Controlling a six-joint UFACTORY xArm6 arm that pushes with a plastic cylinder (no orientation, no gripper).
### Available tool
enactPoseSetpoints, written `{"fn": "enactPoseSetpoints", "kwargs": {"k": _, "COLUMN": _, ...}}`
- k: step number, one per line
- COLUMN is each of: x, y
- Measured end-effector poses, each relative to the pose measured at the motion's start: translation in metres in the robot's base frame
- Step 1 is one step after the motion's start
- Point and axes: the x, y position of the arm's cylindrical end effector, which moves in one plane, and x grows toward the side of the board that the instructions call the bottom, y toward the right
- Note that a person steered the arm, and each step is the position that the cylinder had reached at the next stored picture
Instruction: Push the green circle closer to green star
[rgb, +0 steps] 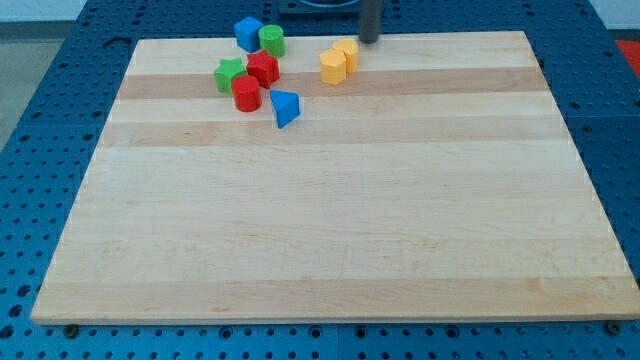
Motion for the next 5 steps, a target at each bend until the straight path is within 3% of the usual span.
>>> {"fn": "enactPoseSetpoints", "kwargs": {"k": 1, "x": 0.000, "y": -0.044}}
{"fn": "enactPoseSetpoints", "kwargs": {"k": 4, "x": 0.044, "y": -0.061}}
{"fn": "enactPoseSetpoints", "kwargs": {"k": 5, "x": 0.038, "y": -0.054}}
